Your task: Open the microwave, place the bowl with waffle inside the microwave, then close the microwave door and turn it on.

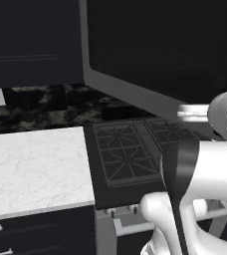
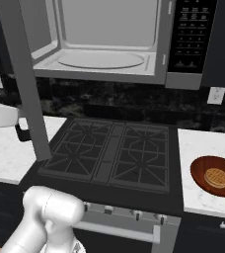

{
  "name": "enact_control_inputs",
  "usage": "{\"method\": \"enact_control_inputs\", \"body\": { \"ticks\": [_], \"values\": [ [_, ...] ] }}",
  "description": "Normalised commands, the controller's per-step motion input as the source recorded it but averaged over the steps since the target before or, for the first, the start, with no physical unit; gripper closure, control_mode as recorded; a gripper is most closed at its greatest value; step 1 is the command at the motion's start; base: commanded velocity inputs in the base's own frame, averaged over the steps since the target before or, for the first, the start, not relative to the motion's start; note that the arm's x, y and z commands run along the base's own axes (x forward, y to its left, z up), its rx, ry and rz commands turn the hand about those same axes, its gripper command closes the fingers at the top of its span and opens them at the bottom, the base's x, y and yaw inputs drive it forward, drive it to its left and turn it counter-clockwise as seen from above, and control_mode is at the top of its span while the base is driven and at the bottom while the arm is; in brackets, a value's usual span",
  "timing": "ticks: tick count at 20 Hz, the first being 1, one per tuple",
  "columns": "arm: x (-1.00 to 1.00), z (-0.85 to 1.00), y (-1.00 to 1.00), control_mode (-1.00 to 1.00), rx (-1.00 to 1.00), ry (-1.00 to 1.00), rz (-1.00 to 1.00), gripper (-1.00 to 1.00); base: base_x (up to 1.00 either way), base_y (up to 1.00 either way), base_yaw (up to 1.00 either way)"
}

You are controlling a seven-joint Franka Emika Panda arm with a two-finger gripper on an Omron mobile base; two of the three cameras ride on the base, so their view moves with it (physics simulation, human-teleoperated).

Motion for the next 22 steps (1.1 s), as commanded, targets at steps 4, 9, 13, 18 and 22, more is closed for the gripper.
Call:
{"method": "enact_control_inputs", "body": {
  "ticks": [4,9,13,18,22],
  "values": [
    [-0.34,-0.14,1.00,-1.00,-0.30,0.10,-0.09,-1.00,0.00,0.00,0.00],
    [-0.58,-0.27,0.82,-1.00,-0.27,0.10,-0.17,-1.00,0.00,0.00,0.00],
    [-1.00,-0.49,0.66,-1.00,-0.16,0.00,-0.22,-1.00,0.00,0.00,0.00],
    [-1.00,-0.59,0.94,-1.00,-0.18,0.00,-0.20,-1.00,0.00,0.00,0.00],
    [-1.00,-0.94,0.11,-1.00,-0.17,-0.05,-0.18,-1.00,0.00,0.00,0.00]
  ]
}}
